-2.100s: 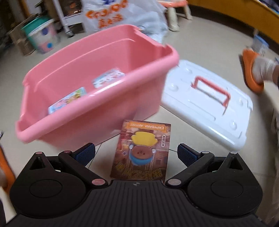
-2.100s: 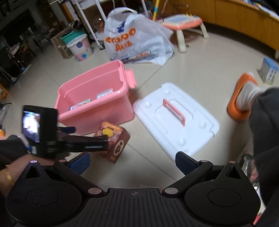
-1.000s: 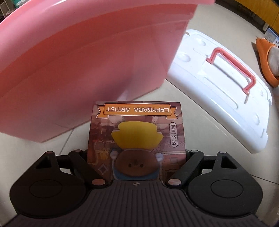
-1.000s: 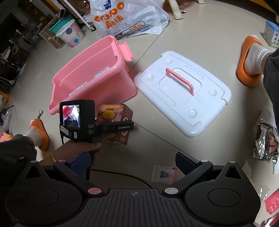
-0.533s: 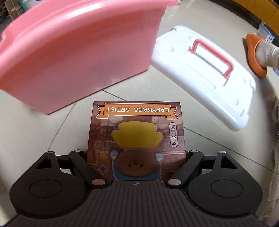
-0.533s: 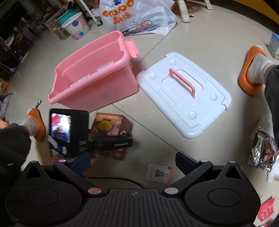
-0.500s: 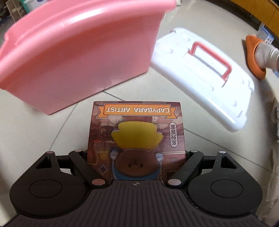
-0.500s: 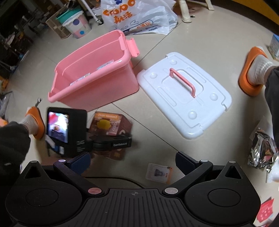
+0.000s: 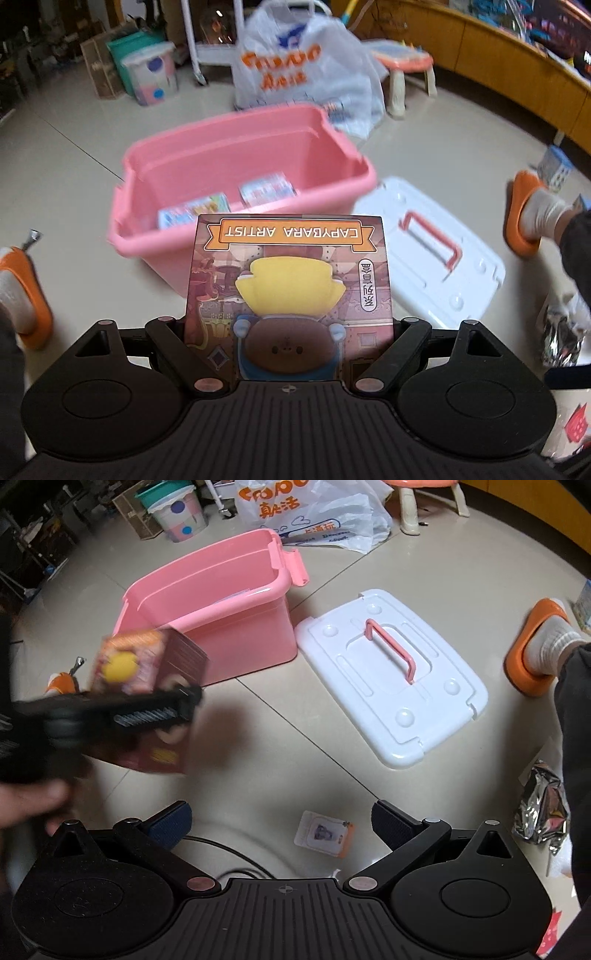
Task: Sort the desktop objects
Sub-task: 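Grasp the brown capybara box with the left gripper and lift it, then lower the capybara box into the pink bin and open the left gripper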
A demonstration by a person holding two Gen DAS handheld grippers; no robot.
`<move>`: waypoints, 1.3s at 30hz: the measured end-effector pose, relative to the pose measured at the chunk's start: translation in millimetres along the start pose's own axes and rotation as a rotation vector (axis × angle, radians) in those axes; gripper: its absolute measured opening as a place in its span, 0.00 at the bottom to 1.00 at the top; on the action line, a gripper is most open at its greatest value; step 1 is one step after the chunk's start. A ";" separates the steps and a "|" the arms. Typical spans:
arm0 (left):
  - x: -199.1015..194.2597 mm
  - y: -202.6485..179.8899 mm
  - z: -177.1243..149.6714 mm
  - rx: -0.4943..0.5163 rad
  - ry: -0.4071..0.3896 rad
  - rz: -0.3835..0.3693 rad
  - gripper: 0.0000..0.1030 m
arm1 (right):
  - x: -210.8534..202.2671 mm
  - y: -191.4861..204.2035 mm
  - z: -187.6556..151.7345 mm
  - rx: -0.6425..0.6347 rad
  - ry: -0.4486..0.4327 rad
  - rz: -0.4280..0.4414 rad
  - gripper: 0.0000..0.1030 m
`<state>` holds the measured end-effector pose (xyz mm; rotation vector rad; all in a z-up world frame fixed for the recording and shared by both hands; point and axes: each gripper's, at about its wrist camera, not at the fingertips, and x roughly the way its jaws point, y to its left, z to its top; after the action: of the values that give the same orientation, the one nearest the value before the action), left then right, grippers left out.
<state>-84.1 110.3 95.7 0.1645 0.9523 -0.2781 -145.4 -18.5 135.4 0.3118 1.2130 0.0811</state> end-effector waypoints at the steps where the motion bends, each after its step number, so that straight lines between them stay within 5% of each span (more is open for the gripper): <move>1: -4.3 3.6 4.0 -0.013 -0.005 0.006 0.82 | 0.1 1.1 -0.7 -0.007 0.000 -0.004 1.00; 16: -34.5 47.9 77.5 -0.160 -0.094 0.080 0.82 | -7.1 -3.3 -0.2 0.035 -0.006 0.041 1.00; 28: 30.4 68.0 127.5 -0.269 -0.018 0.124 0.82 | -2.1 -4.5 5.7 0.075 0.030 0.097 1.00; 39: 96.1 76.0 120.5 -0.255 0.069 0.097 0.82 | 3.5 -17.1 8.4 0.185 0.036 0.118 1.00</move>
<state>85.6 135.9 87.0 -0.0143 1.0358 -0.0602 -138.1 -35.7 130.1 0.5460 1.2403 0.0765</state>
